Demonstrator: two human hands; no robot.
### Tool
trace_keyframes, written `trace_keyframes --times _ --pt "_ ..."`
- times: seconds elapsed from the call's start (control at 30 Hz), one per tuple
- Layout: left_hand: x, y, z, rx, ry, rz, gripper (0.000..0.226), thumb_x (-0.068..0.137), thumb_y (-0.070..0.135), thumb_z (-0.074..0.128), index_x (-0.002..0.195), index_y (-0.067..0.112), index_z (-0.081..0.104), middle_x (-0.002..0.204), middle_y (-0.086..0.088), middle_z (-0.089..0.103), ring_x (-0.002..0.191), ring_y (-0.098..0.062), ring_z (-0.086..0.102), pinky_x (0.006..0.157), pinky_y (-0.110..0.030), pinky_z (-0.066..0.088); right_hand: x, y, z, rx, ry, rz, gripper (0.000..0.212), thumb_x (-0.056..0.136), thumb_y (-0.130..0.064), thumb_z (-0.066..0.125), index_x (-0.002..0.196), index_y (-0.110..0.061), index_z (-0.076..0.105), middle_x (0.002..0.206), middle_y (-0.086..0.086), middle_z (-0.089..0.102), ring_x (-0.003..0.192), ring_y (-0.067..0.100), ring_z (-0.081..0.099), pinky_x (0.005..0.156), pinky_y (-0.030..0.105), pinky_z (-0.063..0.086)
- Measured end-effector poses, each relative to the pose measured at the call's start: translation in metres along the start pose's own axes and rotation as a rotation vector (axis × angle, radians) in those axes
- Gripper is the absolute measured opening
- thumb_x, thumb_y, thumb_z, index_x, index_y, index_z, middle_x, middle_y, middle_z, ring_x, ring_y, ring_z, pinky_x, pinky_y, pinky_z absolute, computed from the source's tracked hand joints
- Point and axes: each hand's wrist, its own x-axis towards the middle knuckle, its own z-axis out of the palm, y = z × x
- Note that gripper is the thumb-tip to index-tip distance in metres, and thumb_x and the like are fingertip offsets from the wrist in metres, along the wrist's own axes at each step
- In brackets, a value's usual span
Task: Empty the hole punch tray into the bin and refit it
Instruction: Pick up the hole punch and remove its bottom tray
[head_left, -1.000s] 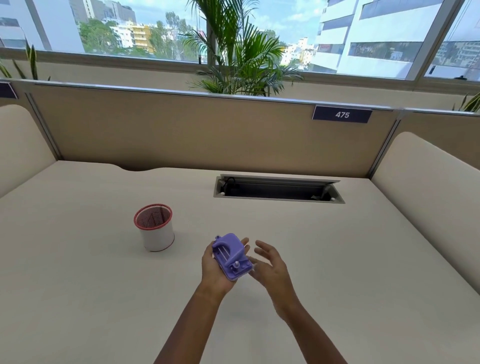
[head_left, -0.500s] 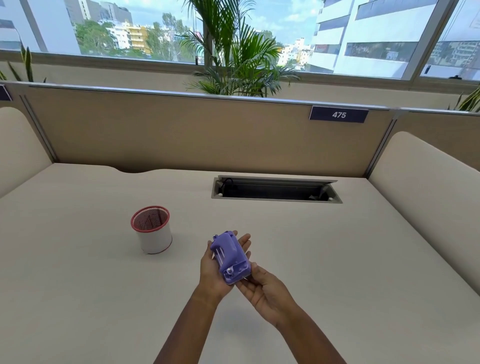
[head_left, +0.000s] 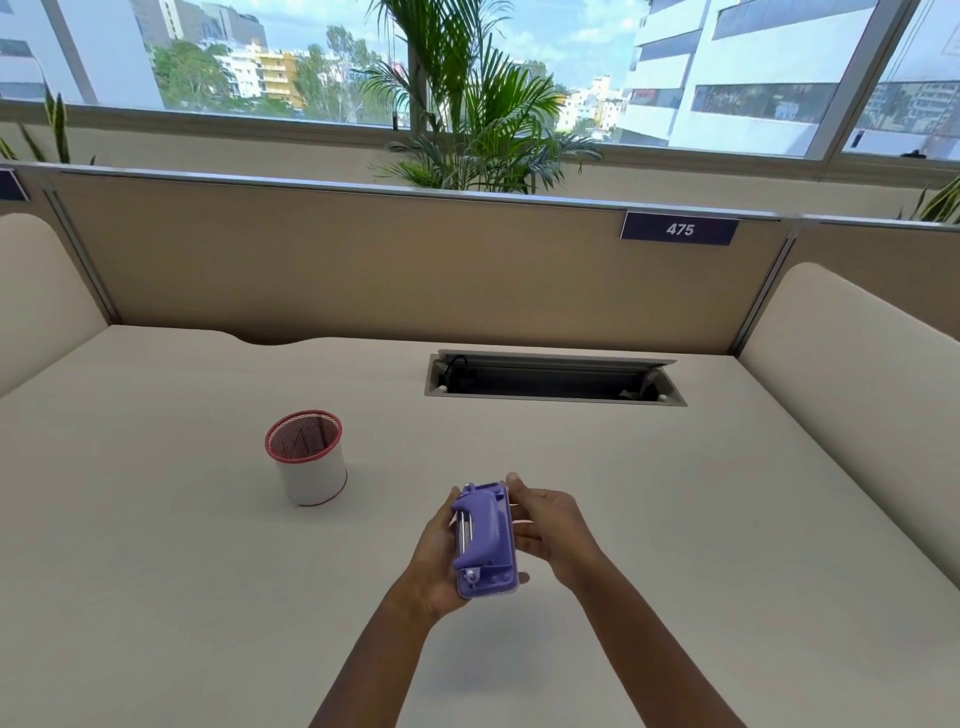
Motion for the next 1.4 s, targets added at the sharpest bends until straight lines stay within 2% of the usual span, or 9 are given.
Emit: trace_keyframes --times 0.13,0.23,0.43,0.57,0.67,0.77,0.87,1.03,1.4 --pt "0.002 -0.001 0.003 0.039 0.033 -0.003 0.046 0.092 0.046 0.042 0.093 0.005 0.062 0.068 -0.014 0.071 0.065 -0.029 0.062 0.059 -0.051 0.057 0.003 0.002 -0.002 0.017 -0.025 0.046 0.032 0.093 -0.030 0.049 0.100 -0.005 0.067 0.085 0.007 0.067 0.071 0.020 0.063 0.064 0.024 0.053" --pt "0.002 -0.003 0.006 0.036 0.025 0.008 0.047 0.094 0.046 0.038 0.092 0.006 0.061 0.063 -0.014 0.070 0.052 -0.027 0.066 0.055 -0.049 0.057 0.005 0.004 -0.004 0.018 -0.034 0.067 0.026 0.094 -0.027 0.047 0.092 -0.009 0.066 0.087 0.009 0.066 0.072 0.020 0.062 0.064 0.023 0.052" --pt "0.000 -0.007 0.008 0.042 0.036 0.032 0.047 0.095 0.044 0.037 0.092 0.006 0.064 0.066 -0.014 0.070 0.056 -0.026 0.064 0.055 -0.045 0.058 0.006 0.008 -0.008 0.130 -0.083 0.156 0.035 0.096 -0.026 0.044 0.109 -0.001 0.064 0.089 0.010 0.064 0.076 0.020 0.061 0.065 0.025 0.050" --pt "0.001 -0.007 0.009 -0.071 0.018 0.072 0.051 0.097 0.040 0.035 0.084 0.005 0.070 0.065 -0.015 0.072 0.048 -0.024 0.067 0.049 -0.035 0.057 0.006 0.012 -0.002 0.050 0.015 0.079 0.036 0.098 -0.028 0.040 0.111 0.000 0.058 0.090 0.010 0.065 0.079 0.024 0.063 0.066 0.027 0.052" --pt "0.002 -0.005 0.010 -0.145 0.028 0.096 0.044 0.098 0.039 0.033 0.094 0.006 0.062 0.069 -0.015 0.072 0.060 -0.026 0.067 0.049 -0.034 0.057 0.005 0.014 0.007 -0.058 0.102 -0.011 0.030 0.095 -0.040 0.040 0.102 -0.013 0.052 0.093 0.005 0.062 0.086 0.022 0.062 0.078 0.031 0.052" --pt "0.002 -0.005 0.012 -0.165 0.036 0.089 0.041 0.096 0.040 0.036 0.096 0.007 0.060 0.072 -0.015 0.071 0.063 -0.027 0.064 0.050 -0.036 0.058 -0.001 0.018 0.016 -0.207 0.063 -0.081 0.033 0.092 -0.043 0.045 0.090 -0.013 0.057 0.085 0.004 0.063 0.075 0.016 0.060 0.070 0.021 0.050" --pt "0.002 -0.004 0.011 -0.180 0.006 0.087 0.041 0.096 0.037 0.035 0.095 0.007 0.063 0.072 -0.015 0.074 0.057 -0.028 0.070 0.053 -0.038 0.058 -0.005 0.022 0.019 -0.288 0.036 -0.140 0.033 0.091 -0.032 0.053 0.100 -0.002 0.062 0.090 0.009 0.066 0.074 0.014 0.060 0.063 0.016 0.046" --pt "0.002 -0.002 0.009 -0.207 -0.019 0.077 0.041 0.095 0.032 0.035 0.094 0.003 0.064 0.076 -0.015 0.076 0.064 -0.030 0.072 0.057 -0.040 0.059 -0.008 0.021 0.018 -0.116 0.008 -0.107 0.020 0.092 -0.025 0.053 0.073 -0.020 0.057 0.076 -0.001 0.060 0.066 0.010 0.056 0.059 0.015 0.044" --pt "0.000 0.001 0.018 -0.253 -0.071 0.055 0.055 0.097 0.036 0.032 0.083 -0.001 0.071 0.074 -0.020 0.074 0.072 -0.032 0.067 0.053 -0.042 0.058 -0.008 0.013 0.011 0.051 0.030 -0.066 0.020 0.092 -0.019 0.054 0.073 -0.014 0.056 0.074 0.003 0.060 0.065 0.015 0.055 0.057 0.021 0.047"
